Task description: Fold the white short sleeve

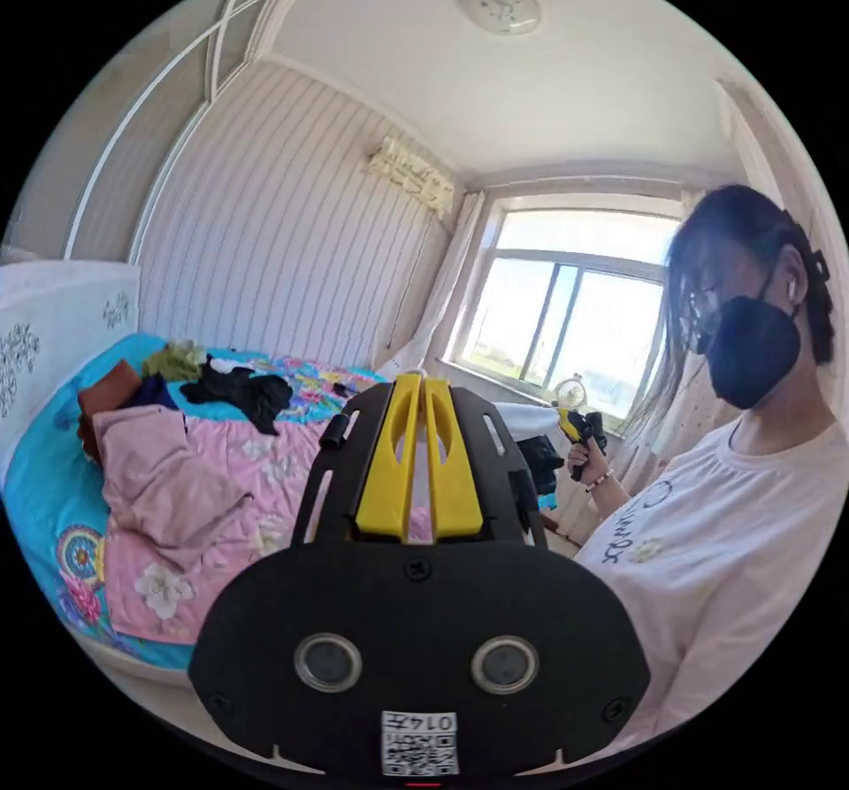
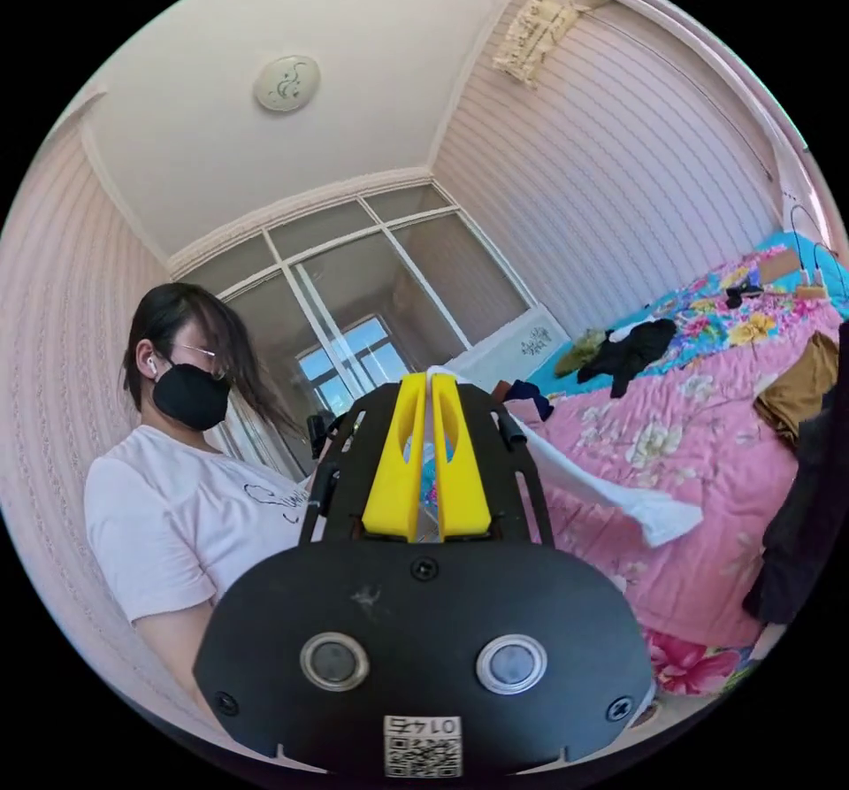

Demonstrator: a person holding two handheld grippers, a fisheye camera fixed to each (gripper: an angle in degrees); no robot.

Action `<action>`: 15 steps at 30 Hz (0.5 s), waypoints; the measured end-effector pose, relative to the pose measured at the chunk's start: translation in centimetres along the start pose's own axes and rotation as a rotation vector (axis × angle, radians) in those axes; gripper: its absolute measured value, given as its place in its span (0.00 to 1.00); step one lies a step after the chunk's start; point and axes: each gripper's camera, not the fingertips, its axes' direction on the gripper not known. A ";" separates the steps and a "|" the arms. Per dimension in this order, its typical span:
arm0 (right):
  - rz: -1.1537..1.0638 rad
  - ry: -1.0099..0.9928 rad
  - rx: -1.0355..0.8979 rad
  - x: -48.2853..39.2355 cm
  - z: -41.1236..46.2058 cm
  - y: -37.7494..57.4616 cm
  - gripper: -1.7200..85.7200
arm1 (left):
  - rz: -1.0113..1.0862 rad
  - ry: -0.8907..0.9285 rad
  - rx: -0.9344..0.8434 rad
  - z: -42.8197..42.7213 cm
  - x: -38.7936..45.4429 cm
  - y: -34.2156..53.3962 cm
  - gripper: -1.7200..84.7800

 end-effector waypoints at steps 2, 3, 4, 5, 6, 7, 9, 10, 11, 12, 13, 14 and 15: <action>-0.146 -0.018 0.018 -5.5 -2.1 -2.5 0.02 | 0.089 -0.022 0.050 -2.3 3.2 -2.4 0.01; -0.172 -0.008 0.018 -6.8 -2.5 -3.0 0.02 | 0.135 -0.048 0.072 -3.6 4.9 -3.6 0.01; -0.222 0.012 0.017 -9.1 -3.3 -3.8 0.02 | 0.150 -0.061 0.080 -4.1 5.6 -4.2 0.01; -0.267 0.030 0.014 -11.2 -3.9 -4.4 0.02 | 0.166 -0.076 0.090 -5.0 6.7 -5.0 0.01; -0.285 0.037 0.008 -12.2 -4.2 -4.6 0.02 | 0.170 -0.074 0.081 -5.6 7.4 -5.8 0.01; -0.313 0.049 -0.002 -13.8 -4.5 -5.1 0.02 | 0.168 -0.075 0.079 -5.9 7.7 -6.1 0.01; -0.344 0.076 -0.017 -15.9 -4.9 -5.5 0.02 | 0.157 -0.077 0.078 -6.6 8.5 -6.9 0.01; -0.362 0.098 -0.022 -17.0 -5.1 -5.7 0.02 | 0.155 -0.078 0.080 -6.7 8.7 -7.0 0.01; -0.384 0.114 -0.025 -18.0 -5.3 -6.0 0.02 | 0.151 -0.083 0.080 -6.8 8.9 -7.3 0.01; -0.397 0.119 -0.027 -18.4 -5.4 -6.1 0.02 | 0.147 -0.088 0.080 -6.8 8.9 -7.8 0.01; -0.424 0.132 -0.026 -19.2 -5.6 -6.4 0.02 | 0.146 -0.087 0.082 -6.7 8.9 -7.9 0.01; -0.437 0.139 -0.017 -19.6 -5.8 -6.7 0.02 | 0.144 -0.080 0.091 -6.6 8.9 -8.3 0.01; -0.442 0.135 -0.018 -19.8 -5.8 -6.9 0.02 | 0.146 -0.074 0.099 -6.4 8.8 -8.5 0.01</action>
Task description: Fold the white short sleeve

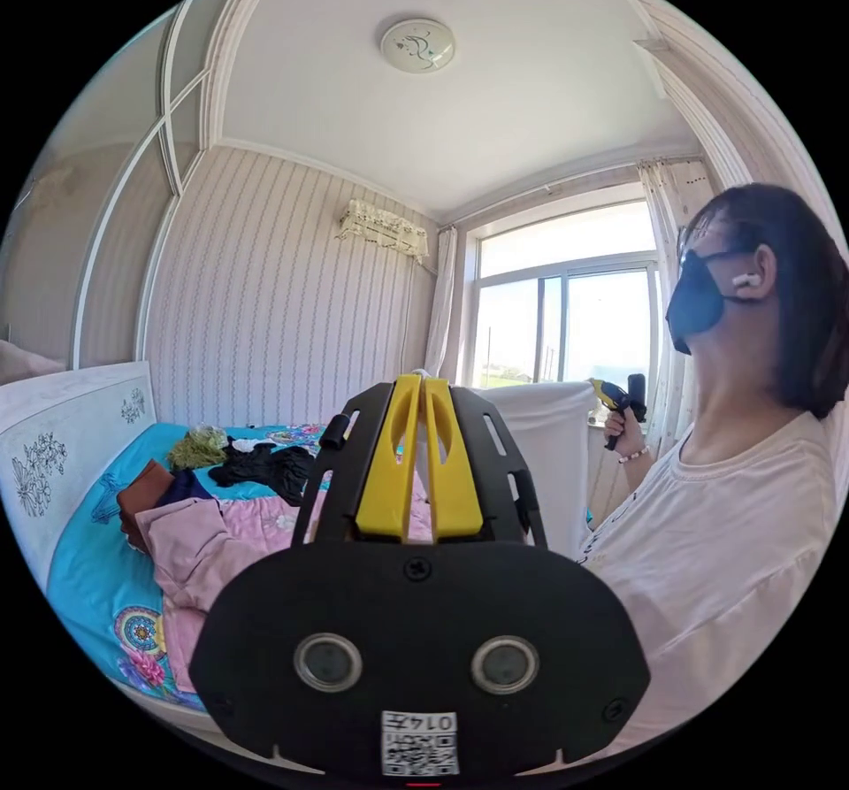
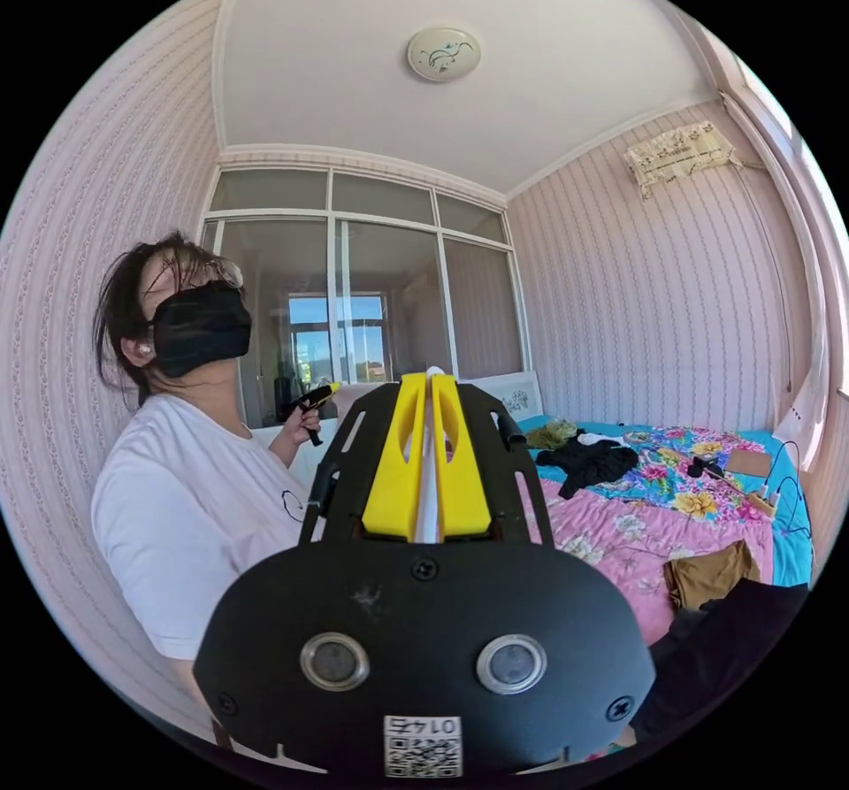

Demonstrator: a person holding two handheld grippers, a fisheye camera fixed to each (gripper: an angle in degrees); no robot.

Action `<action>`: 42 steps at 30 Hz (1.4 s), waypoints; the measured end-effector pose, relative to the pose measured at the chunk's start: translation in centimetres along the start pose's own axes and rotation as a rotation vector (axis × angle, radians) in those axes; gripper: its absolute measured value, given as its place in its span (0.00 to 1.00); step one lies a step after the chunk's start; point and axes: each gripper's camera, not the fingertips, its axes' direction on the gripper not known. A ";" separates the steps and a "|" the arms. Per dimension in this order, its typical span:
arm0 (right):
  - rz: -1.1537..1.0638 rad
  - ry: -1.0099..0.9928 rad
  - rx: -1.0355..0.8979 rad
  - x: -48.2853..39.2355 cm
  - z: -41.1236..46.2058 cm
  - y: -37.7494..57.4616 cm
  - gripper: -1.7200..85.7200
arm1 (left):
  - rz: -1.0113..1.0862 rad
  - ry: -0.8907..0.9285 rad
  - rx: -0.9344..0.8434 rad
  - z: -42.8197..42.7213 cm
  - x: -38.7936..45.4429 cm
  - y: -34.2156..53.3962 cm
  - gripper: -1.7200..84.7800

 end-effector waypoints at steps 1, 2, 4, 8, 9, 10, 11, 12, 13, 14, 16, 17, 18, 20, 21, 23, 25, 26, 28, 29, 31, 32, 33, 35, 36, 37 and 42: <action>-0.002 -0.011 -0.006 0.1 -0.1 -0.5 0.02 | -0.001 0.000 0.002 0.1 0.0 -0.1 0.01; 0.000 -0.007 -0.020 0.2 0.0 -0.8 0.02 | 0.000 -0.006 0.008 0.4 -0.1 -0.1 0.01; 0.028 0.007 -0.055 0.9 0.5 -1.4 0.02 | 0.007 -0.019 0.016 0.8 -0.1 0.1 0.01; 0.085 -0.088 -0.082 3.0 2.7 -2.8 0.02 | -0.022 -0.083 0.028 0.8 -1.0 0.6 0.01; 0.080 -0.096 -0.091 3.1 3.1 -2.9 0.02 | -0.050 -0.093 0.023 0.6 -1.5 0.7 0.01; 0.072 -0.102 -0.114 3.5 4.2 -3.1 0.02 | -0.065 -0.095 0.022 0.4 -1.7 0.7 0.01; 0.076 -0.109 -0.131 3.9 5.4 -3.1 0.02 | -0.089 -0.096 0.021 0.0 -2.0 0.8 0.01; 0.081 -0.122 -0.138 4.2 6.0 -3.0 0.02 | -0.098 -0.105 0.022 -0.4 -2.2 0.9 0.01; 0.095 -0.162 -0.148 4.7 7.1 -2.9 0.02 | -0.103 -0.112 0.019 -0.6 -2.2 0.9 0.01; 0.105 -0.205 -0.151 5.2 8.1 -2.8 0.02 | -0.113 -0.121 0.013 -0.9 -2.2 0.9 0.01; 0.116 -0.241 -0.161 5.7 9.2 -2.5 0.02 | -0.107 -0.127 0.010 -1.4 -1.9 0.7 0.01; 0.119 -0.244 -0.168 5.9 9.6 -2.5 0.02 | -0.090 -0.146 0.009 -1.7 -1.6 0.7 0.01; 0.121 -0.241 -0.168 5.9 9.6 -2.4 0.02 | -0.071 -0.166 0.010 -2.0 -1.2 0.7 0.01; 0.124 -0.227 -0.156 6.4 9.2 -2.6 0.02 | -0.043 -0.193 0.011 -2.0 -1.2 0.8 0.01; 0.126 -0.219 -0.154 6.6 9.1 -2.7 0.02 | -0.032 -0.196 0.007 -1.3 -1.7 0.9 0.01; 0.147 -0.188 -0.157 8.0 9.1 -3.3 0.02 | -0.046 -0.151 -0.015 0.9 -3.7 1.1 0.01; 0.183 -0.135 -0.199 10.1 10.4 -3.8 0.02 | -0.074 -0.110 -0.075 5.2 -7.1 1.3 0.01; 0.225 -0.068 -0.237 12.1 11.8 -4.1 0.02 | -0.104 -0.103 -0.131 8.9 -9.8 1.7 0.01; 0.297 0.023 -0.287 15.9 14.2 -4.5 0.02 | -0.151 -0.137 -0.216 15.2 -13.7 2.8 0.01; 0.348 0.108 -0.356 19.0 16.0 -4.9 0.02 | -0.161 -0.151 -0.265 19.5 -15.7 3.5 0.01; 0.409 0.269 -0.447 23.4 18.5 -5.5 0.02 | -0.212 -0.167 -0.266 24.6 -18.5 3.7 0.01; 0.460 0.343 -0.440 25.7 19.4 -6.4 0.02 | -0.203 -0.204 -0.241 27.0 -19.6 2.6 0.01; 0.487 0.349 -0.412 26.6 19.6 -7.1 0.02 | -0.160 -0.264 -0.202 28.6 -20.0 0.7 0.01; 0.505 0.288 -0.211 27.7 19.2 -11.2 0.02 | -0.172 -0.256 -0.067 28.8 -20.2 -2.1 0.01; 0.486 0.271 -0.146 27.4 18.9 -12.2 0.02 | -0.161 -0.202 0.015 28.3 -19.9 -3.6 0.01; 0.434 0.234 -0.018 26.5 18.3 -14.1 0.02 | -0.141 -0.194 0.037 28.0 -19.5 -4.2 0.01; 0.199 0.140 0.064 22.9 17.5 -15.3 0.02 | 0.017 -0.169 -0.045 25.1 -18.2 0.5 0.01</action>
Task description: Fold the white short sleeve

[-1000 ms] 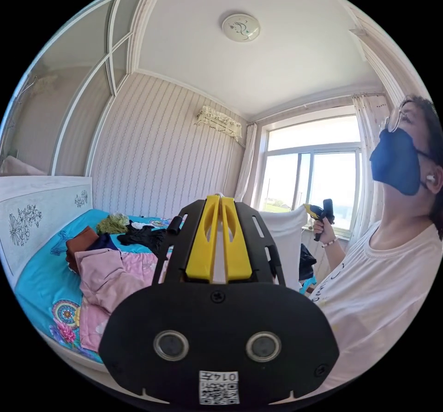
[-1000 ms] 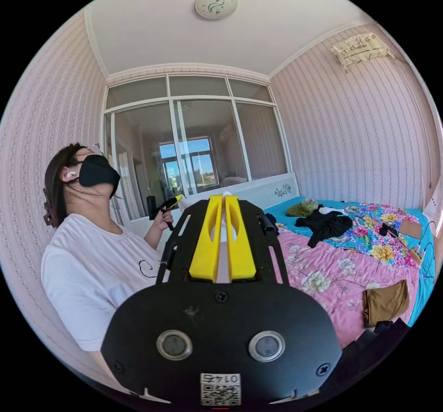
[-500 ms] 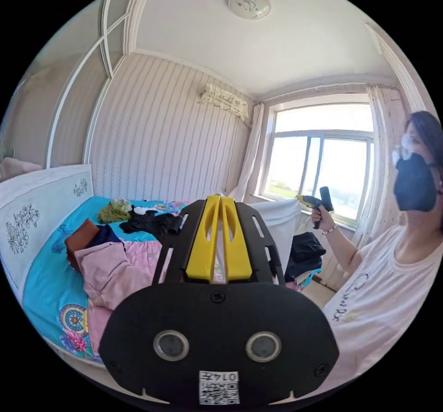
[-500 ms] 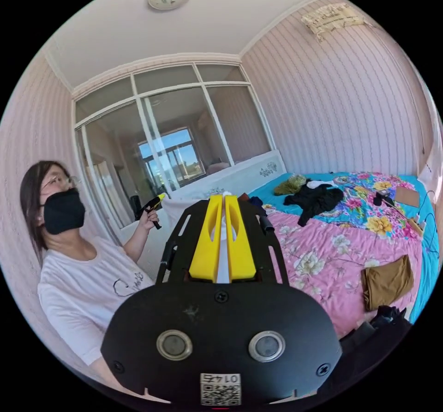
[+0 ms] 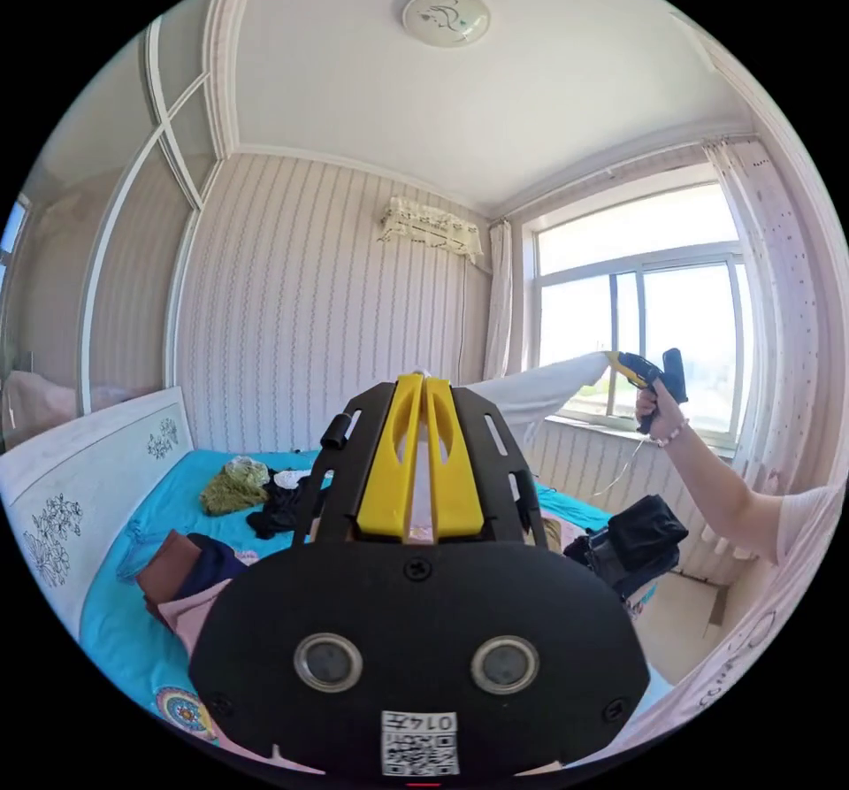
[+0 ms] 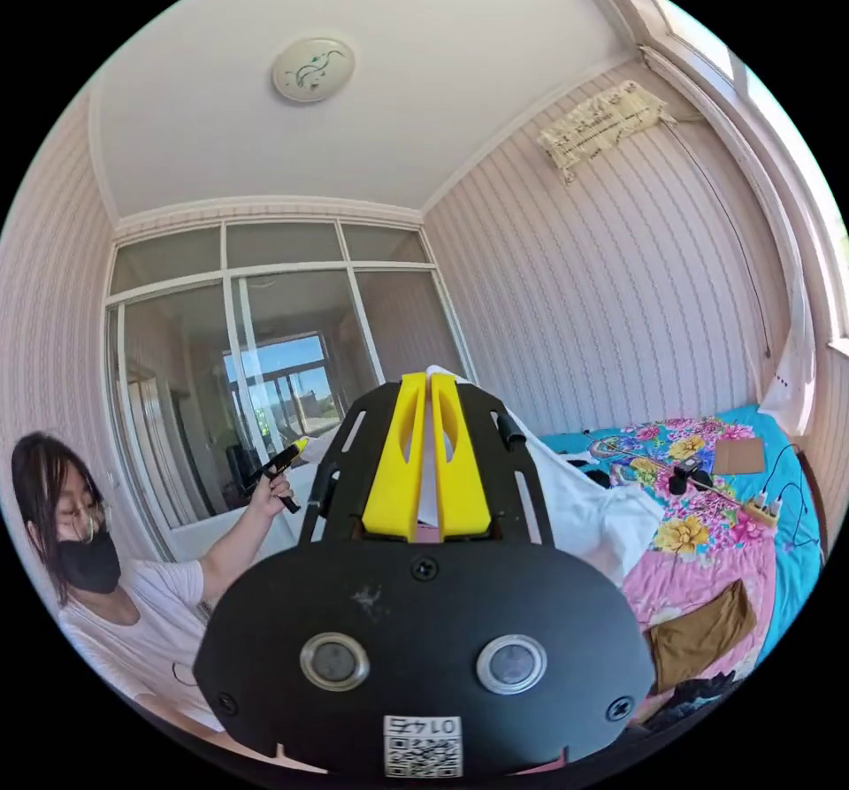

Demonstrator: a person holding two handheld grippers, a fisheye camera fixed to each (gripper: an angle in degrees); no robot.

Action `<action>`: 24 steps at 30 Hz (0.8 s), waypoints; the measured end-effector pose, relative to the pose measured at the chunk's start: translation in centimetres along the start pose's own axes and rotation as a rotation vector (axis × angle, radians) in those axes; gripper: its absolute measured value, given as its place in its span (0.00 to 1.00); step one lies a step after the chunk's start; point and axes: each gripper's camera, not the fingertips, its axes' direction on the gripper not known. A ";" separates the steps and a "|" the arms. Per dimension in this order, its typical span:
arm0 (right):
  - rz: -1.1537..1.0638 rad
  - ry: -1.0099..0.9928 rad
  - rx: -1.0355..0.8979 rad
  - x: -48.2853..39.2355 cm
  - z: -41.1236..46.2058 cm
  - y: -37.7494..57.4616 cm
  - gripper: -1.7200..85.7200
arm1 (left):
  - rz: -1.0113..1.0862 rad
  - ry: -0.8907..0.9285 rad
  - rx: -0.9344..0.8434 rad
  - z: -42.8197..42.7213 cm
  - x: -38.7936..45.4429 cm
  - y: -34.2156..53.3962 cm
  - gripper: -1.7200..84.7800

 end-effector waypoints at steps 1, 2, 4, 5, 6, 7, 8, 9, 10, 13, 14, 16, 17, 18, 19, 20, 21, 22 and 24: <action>-0.046 0.000 -0.031 -0.4 -0.1 1.6 0.02 | -0.005 0.007 -0.011 -0.3 -0.3 1.6 0.01; -0.072 0.002 -0.055 -0.3 -0.2 3.8 0.02 | -0.036 0.022 -0.046 -0.5 -1.3 5.2 0.01; -0.038 -0.012 -0.102 1.1 0.0 7.8 0.02 | -0.110 0.053 -0.154 0.3 -2.9 11.3 0.01; 0.017 -0.025 -0.145 2.5 0.5 10.9 0.02 | -0.159 0.062 -0.241 1.2 -3.9 16.1 0.01; 0.052 -0.025 -0.166 3.4 0.8 12.6 0.02 | -0.210 0.058 -0.339 2.3 -4.8 21.3 0.01; 0.126 -0.016 -0.220 5.3 1.7 16.2 0.02 | -0.242 0.050 -0.387 2.8 -5.2 24.0 0.01; 0.217 0.008 -0.292 7.2 2.7 20.2 0.02 | -0.304 0.041 -0.479 3.9 -6.0 29.4 0.01; 0.266 0.020 -0.322 8.2 3.3 22.3 0.02 | -0.359 0.036 -0.561 4.8 -6.6 34.6 0.01; 0.370 0.026 -0.376 10.1 4.3 26.6 0.02 | -0.376 0.028 -0.596 5.2 -6.8 37.0 0.01; 0.612 0.100 -0.492 14.1 6.1 36.8 0.02 | -0.504 0.001 -0.751 6.4 -8.1 48.7 0.01; 0.696 0.132 -0.542 15.3 6.7 40.3 0.02 | -0.560 0.003 -0.807 6.7 -8.6 52.7 0.01; 0.801 0.175 -0.600 16.5 7.2 44.6 0.02 | -0.585 -0.018 -0.894 7.0 -9.1 57.5 0.01; 0.851 0.193 -0.648 17.0 7.7 47.0 0.02 | -0.578 -0.038 -0.952 7.1 -9.3 60.1 0.01; 0.868 0.200 -0.670 17.2 7.9 47.9 0.02 | -0.576 -0.040 -1.004 7.2 -9.5 62.3 0.01; 0.891 0.214 -0.720 17.4 8.4 49.5 0.02 | -0.574 -0.041 -1.022 7.2 -9.6 63.3 0.01; 0.905 0.228 -0.775 17.5 9.0 50.8 0.02 | -0.581 -0.039 -1.037 7.1 -9.8 64.8 0.01; 0.905 0.233 -0.797 17.5 9.3 51.2 0.02 | -0.589 -0.030 -1.036 6.9 -9.9 66.0 0.01; 0.899 0.234 -0.832 17.4 10.0 51.9 0.02 | -0.592 -0.029 -1.037 6.8 -10.0 66.6 0.01; 0.898 0.231 -0.870 17.4 10.8 52.6 0.02 | -0.602 -0.024 -1.044 6.3 -10.4 68.8 0.01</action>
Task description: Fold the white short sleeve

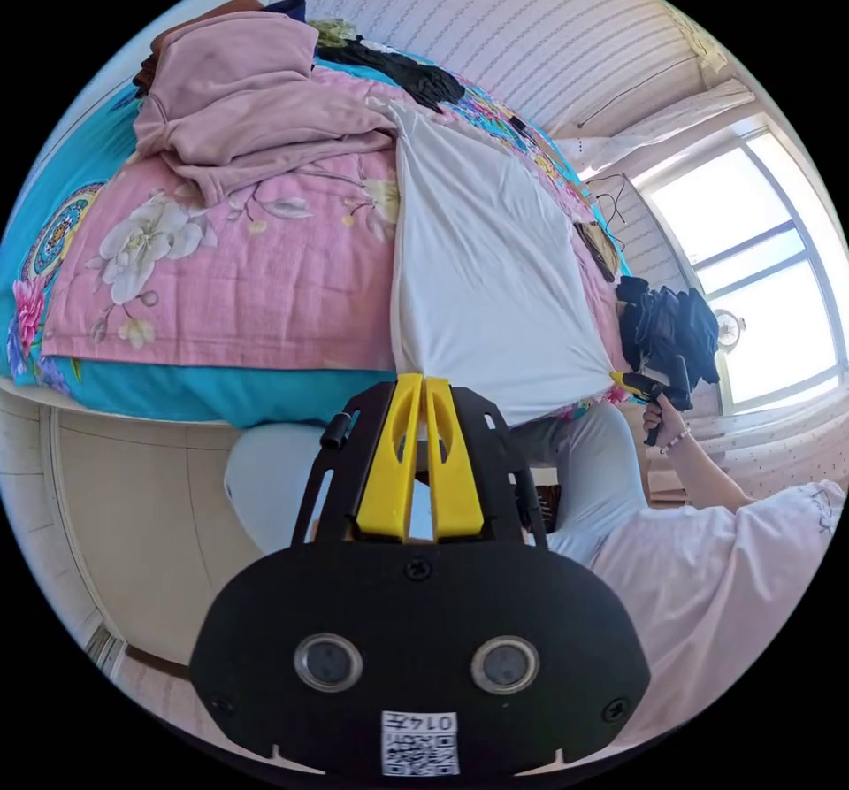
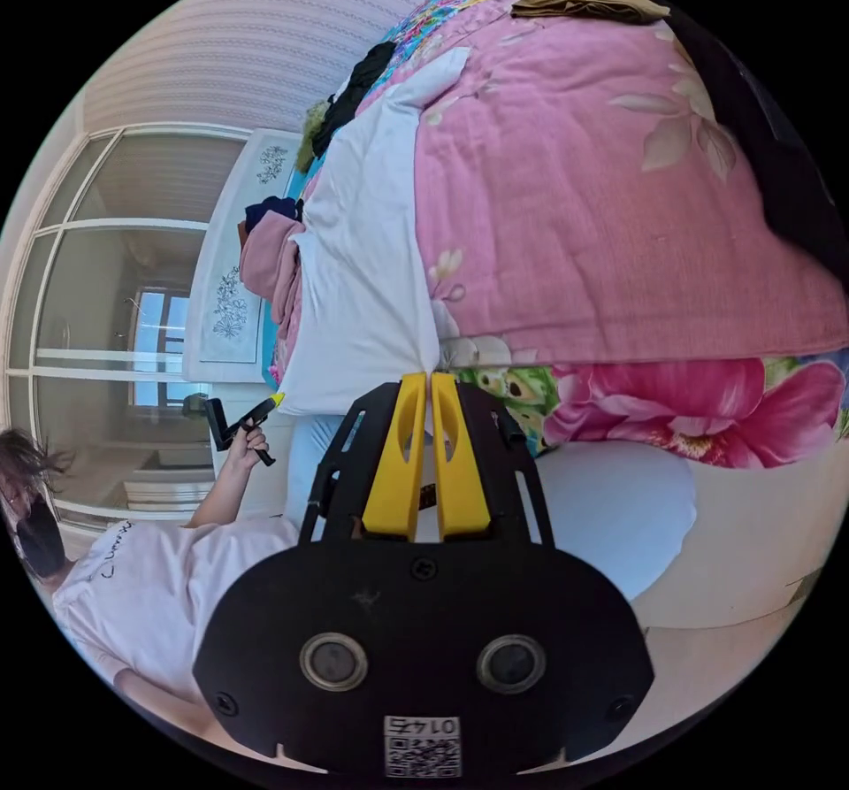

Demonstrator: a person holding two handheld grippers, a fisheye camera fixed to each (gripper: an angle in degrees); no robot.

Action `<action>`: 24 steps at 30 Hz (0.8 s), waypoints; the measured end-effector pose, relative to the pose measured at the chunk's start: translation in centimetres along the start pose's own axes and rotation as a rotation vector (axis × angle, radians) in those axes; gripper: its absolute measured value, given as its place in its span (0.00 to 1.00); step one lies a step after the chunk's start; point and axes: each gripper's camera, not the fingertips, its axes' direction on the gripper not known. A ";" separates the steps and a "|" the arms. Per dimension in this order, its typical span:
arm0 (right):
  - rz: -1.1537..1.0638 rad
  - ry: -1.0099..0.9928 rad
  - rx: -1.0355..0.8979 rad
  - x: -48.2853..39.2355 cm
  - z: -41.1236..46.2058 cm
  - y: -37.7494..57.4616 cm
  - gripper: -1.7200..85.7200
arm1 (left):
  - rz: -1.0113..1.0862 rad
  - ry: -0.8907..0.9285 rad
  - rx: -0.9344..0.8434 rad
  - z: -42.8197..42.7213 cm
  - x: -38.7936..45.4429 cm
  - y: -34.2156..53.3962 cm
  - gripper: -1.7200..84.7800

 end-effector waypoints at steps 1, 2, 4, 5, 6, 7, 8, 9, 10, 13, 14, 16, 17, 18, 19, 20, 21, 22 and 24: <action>0.002 -0.002 -0.020 0.0 0.5 -0.2 0.02 | -0.002 0.002 -0.004 0.4 -0.4 0.3 0.01; 0.005 -0.010 -0.035 -0.1 0.9 -0.4 0.02 | -0.002 0.000 -0.016 1.2 -1.0 0.8 0.01; 0.003 -0.012 -0.059 -0.2 1.5 -0.7 0.02 | 0.006 -0.009 -0.045 2.6 -1.8 1.8 0.01; -0.005 0.004 -0.080 -0.5 1.9 -0.9 0.02 | 0.013 -0.009 -0.066 3.7 -2.1 2.6 0.01; -0.012 0.014 -0.093 -0.7 2.2 -1.1 0.02 | 0.030 -0.018 -0.093 4.8 -2.3 3.4 0.01; -0.024 0.045 -0.122 -1.0 2.7 -1.3 0.02 | 0.042 -0.028 -0.109 5.4 -2.4 3.8 0.01; -0.037 0.081 -0.154 -1.4 3.3 -1.5 0.02 | 0.066 -0.052 -0.138 6.6 -2.4 4.6 0.01; -0.042 0.098 -0.170 -1.5 3.7 -1.6 0.02 | 0.084 -0.066 -0.151 7.8 -2.6 5.4 0.01; -0.051 0.128 -0.194 -1.8 4.4 -1.8 0.02 | 0.087 -0.070 -0.151 8.4 -2.7 5.8 0.01; -0.054 0.150 -0.190 -2.4 6.0 -2.5 0.02 | 0.039 -0.078 -0.122 11.1 -4.1 7.0 0.01; -0.047 0.153 -0.190 -2.6 6.7 -2.9 0.03 | 0.014 -0.071 -0.113 12.0 -4.8 7.4 0.01; -0.032 0.171 -0.204 -2.8 7.7 -3.3 0.03 | -0.011 -0.078 -0.112 13.1 -5.5 7.8 0.01; -0.028 0.189 -0.213 -3.0 8.1 -3.5 0.03 | -0.011 -0.109 -0.109 13.4 -5.7 8.3 0.01; -0.029 0.204 -0.213 -3.1 8.2 -3.5 0.03 | 0.000 -0.131 -0.106 13.5 -5.9 8.6 0.01; -0.028 0.244 -0.209 -3.3 8.1 -3.5 0.03 | 0.006 -0.139 -0.107 13.5 -6.0 8.8 0.01; -0.038 0.277 -0.204 -3.5 7.9 -3.6 0.04 | 0.031 -0.157 -0.107 13.5 -6.0 8.8 0.01; -0.050 0.287 -0.202 -3.7 7.7 -3.6 0.04 | 0.071 -0.177 -0.113 13.5 -5.6 8.4 0.01; -0.067 0.306 -0.186 -4.0 7.3 -3.7 0.04 | 0.096 -0.183 -0.115 13.6 -5.3 8.1 0.01; -0.094 0.309 -0.143 -4.4 6.5 -4.4 0.05 | 0.216 -0.186 -0.118 14.8 -3.4 5.2 0.01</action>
